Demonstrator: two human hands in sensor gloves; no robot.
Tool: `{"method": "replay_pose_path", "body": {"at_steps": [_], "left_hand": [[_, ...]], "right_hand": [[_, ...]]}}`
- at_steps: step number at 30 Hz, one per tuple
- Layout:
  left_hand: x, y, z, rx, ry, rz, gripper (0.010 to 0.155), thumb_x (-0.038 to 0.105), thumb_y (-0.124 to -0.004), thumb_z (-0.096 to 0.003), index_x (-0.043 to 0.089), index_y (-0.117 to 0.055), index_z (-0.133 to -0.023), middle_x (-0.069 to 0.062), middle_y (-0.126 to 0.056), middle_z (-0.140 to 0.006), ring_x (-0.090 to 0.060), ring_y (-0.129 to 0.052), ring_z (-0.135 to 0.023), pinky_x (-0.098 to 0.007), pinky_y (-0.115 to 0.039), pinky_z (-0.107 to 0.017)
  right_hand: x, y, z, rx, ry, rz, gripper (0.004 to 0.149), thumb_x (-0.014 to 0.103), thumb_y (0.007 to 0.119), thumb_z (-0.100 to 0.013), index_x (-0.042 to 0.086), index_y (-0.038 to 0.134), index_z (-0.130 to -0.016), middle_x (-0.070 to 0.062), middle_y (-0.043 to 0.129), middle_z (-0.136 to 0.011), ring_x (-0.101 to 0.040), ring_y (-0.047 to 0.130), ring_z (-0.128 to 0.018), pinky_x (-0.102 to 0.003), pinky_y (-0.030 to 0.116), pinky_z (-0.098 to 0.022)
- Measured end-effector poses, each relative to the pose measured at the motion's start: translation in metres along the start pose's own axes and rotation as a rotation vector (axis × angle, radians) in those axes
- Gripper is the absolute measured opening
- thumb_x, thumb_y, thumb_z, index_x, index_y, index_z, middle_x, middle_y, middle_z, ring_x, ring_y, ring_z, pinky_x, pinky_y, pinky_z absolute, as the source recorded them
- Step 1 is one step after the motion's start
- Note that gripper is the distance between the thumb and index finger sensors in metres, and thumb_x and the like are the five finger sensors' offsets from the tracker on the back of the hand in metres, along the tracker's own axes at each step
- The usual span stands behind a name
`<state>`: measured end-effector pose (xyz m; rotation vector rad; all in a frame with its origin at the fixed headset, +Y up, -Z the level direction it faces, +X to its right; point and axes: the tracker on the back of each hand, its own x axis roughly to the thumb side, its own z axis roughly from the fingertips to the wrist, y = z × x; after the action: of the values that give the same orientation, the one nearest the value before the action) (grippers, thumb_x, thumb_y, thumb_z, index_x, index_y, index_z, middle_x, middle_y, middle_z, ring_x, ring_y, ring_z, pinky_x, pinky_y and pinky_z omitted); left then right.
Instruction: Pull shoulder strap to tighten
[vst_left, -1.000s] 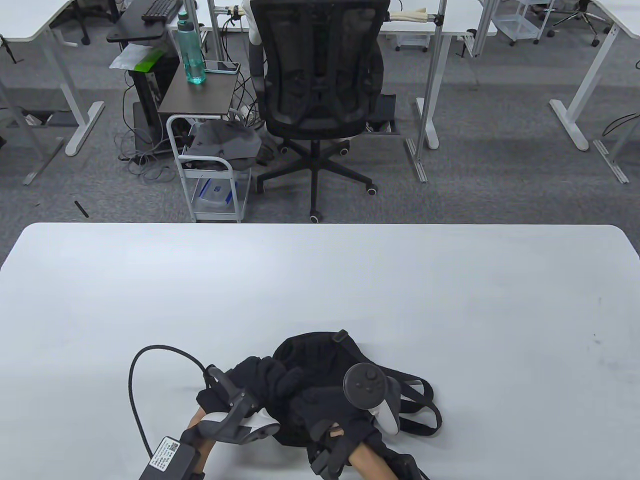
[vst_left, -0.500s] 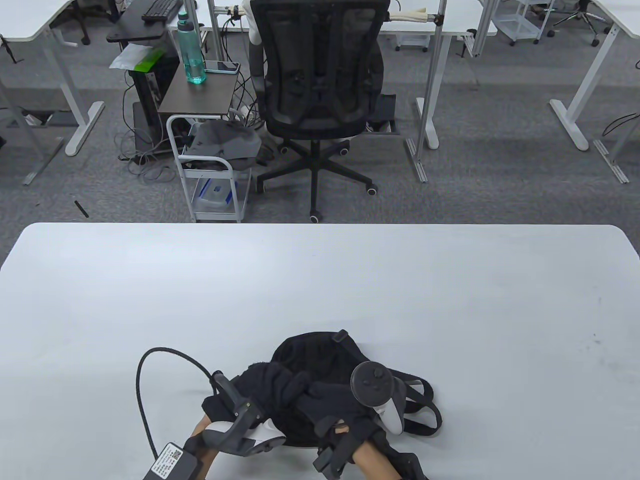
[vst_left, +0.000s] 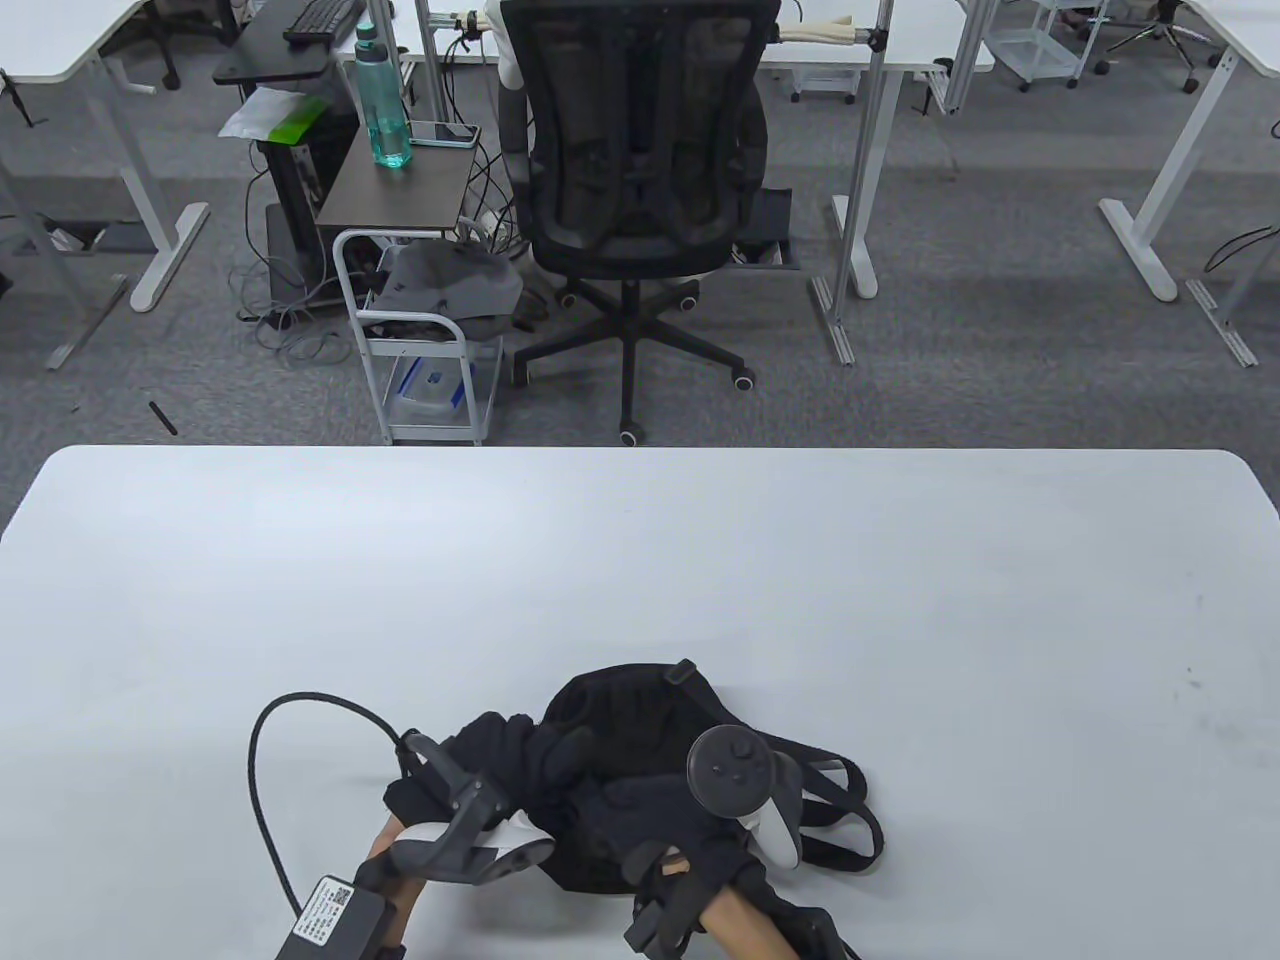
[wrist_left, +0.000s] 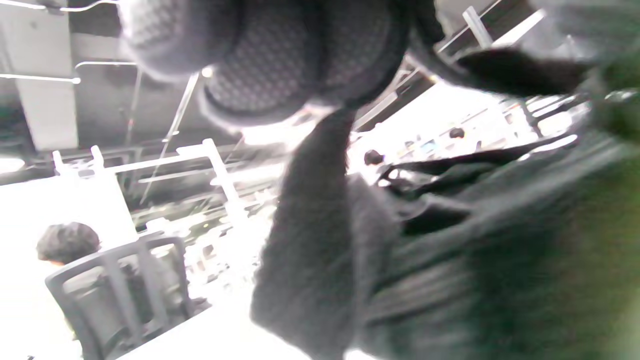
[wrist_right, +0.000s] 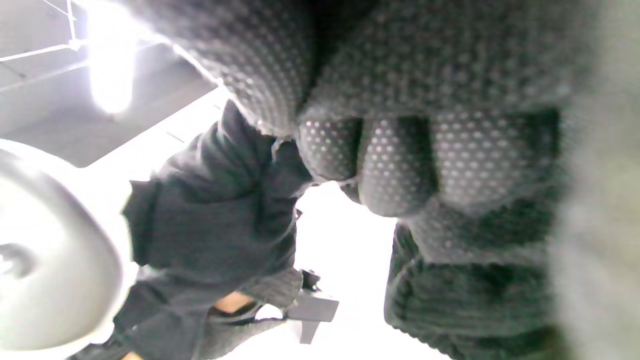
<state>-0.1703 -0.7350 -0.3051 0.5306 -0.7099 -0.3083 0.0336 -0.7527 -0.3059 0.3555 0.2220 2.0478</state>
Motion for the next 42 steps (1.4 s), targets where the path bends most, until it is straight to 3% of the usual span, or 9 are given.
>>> {"method": "replay_pose_path", "body": {"at_steps": [6, 10, 15, 17, 27, 32, 34, 36, 42], "left_hand": [[0.001, 0.009, 0.001, 0.032, -0.001, -0.055, 0.064, 0.043, -0.056, -0.0322, 0.035, -0.055, -0.096, 0.013, -0.097, -0.057, -0.009, -0.101, -0.047, -0.025, -0.088, -0.037], [0.008, 0.015, -0.002, 0.059, 0.005, 0.059, 0.064, 0.043, -0.057, -0.0323, 0.033, -0.056, -0.096, 0.012, -0.098, -0.057, -0.01, -0.102, -0.047, -0.026, -0.089, -0.038], [0.027, 0.03, -0.009, 0.123, -0.021, 0.152, 0.064, 0.043, -0.058, -0.0322, 0.033, -0.057, -0.095, 0.011, -0.098, -0.058, -0.01, -0.103, -0.049, -0.027, -0.089, -0.038], [0.027, 0.028, -0.009, 0.115, -0.028, 0.163, 0.064, 0.044, -0.057, -0.0323, 0.033, -0.057, -0.096, 0.012, -0.098, -0.058, -0.009, -0.103, -0.049, -0.026, -0.09, -0.039], [-0.003, 0.0, -0.004, 0.011, 0.084, 0.203, 0.065, 0.044, -0.055, -0.0313, 0.041, -0.055, -0.096, 0.013, -0.097, -0.061, -0.009, -0.101, -0.054, -0.027, -0.088, -0.042], [-0.007, -0.001, -0.002, -0.015, 0.108, 0.205, 0.064, 0.043, -0.057, -0.032, 0.039, -0.056, -0.096, 0.013, -0.097, -0.061, -0.01, -0.102, -0.054, -0.027, -0.089, -0.043], [-0.004, 0.002, -0.002, -0.006, 0.1, 0.156, 0.064, 0.043, -0.058, -0.0328, 0.037, -0.056, -0.096, 0.012, -0.098, -0.061, -0.01, -0.102, -0.054, -0.027, -0.089, -0.042], [0.003, 0.006, -0.002, 0.023, 0.056, 0.116, 0.063, 0.043, -0.059, -0.0332, 0.035, -0.056, -0.096, 0.012, -0.098, -0.061, -0.01, -0.102, -0.054, -0.027, -0.089, -0.042], [0.03, 0.022, -0.007, 0.106, -0.048, 0.122, 0.064, 0.044, -0.059, -0.0329, 0.035, -0.057, -0.096, 0.012, -0.098, -0.061, -0.01, -0.103, -0.053, -0.027, -0.089, -0.041]], "right_hand": [[-0.002, 0.001, -0.001, 0.002, 0.008, 0.039, 0.038, 0.032, 0.087, -0.042, 0.003, 0.101, -0.062, -0.02, 0.107, -0.055, -0.038, 0.105, -0.041, -0.057, 0.08, -0.044], [-0.006, -0.001, -0.002, -0.01, 0.013, 0.018, 0.053, 0.041, 0.087, -0.042, 0.0, 0.092, -0.077, -0.024, 0.098, -0.071, -0.042, 0.1, -0.055, -0.06, 0.074, -0.049], [-0.005, -0.004, 0.0, -0.045, -0.032, -0.102, 0.045, 0.041, 0.081, -0.045, 0.004, 0.099, -0.064, -0.018, 0.106, -0.057, -0.037, 0.105, -0.043, -0.056, 0.08, -0.044], [-0.006, -0.005, 0.001, -0.065, -0.026, -0.123, 0.042, 0.035, 0.083, -0.045, 0.0, 0.101, -0.06, -0.021, 0.107, -0.052, -0.038, 0.106, -0.038, -0.057, 0.08, -0.042], [-0.003, 0.002, -0.003, -0.021, -0.023, -0.052, 0.04, 0.033, 0.082, -0.045, 0.002, 0.103, -0.056, -0.018, 0.109, -0.047, -0.036, 0.107, -0.033, -0.055, 0.083, -0.04], [-0.003, 0.003, -0.004, 0.01, -0.008, -0.048, 0.039, 0.032, 0.083, -0.045, 0.001, 0.102, -0.06, -0.021, 0.108, -0.052, -0.039, 0.105, -0.039, -0.058, 0.079, -0.043], [-0.003, 0.002, -0.001, 0.016, 0.01, 0.022, 0.044, 0.03, 0.083, -0.045, -0.001, 0.094, -0.075, -0.025, 0.099, -0.071, -0.046, 0.098, -0.056, -0.063, 0.072, -0.05], [-0.003, -0.001, -0.001, -0.01, 0.0, 0.077, 0.057, 0.037, 0.083, -0.045, -0.003, 0.084, -0.085, -0.028, 0.088, -0.082, -0.049, 0.09, -0.067, -0.066, 0.067, -0.053], [-0.007, -0.005, -0.002, -0.061, -0.011, -0.017, 0.052, 0.039, 0.083, -0.045, -0.001, 0.091, -0.076, -0.025, 0.097, -0.071, -0.044, 0.098, -0.056, -0.062, 0.073, -0.05]]}}
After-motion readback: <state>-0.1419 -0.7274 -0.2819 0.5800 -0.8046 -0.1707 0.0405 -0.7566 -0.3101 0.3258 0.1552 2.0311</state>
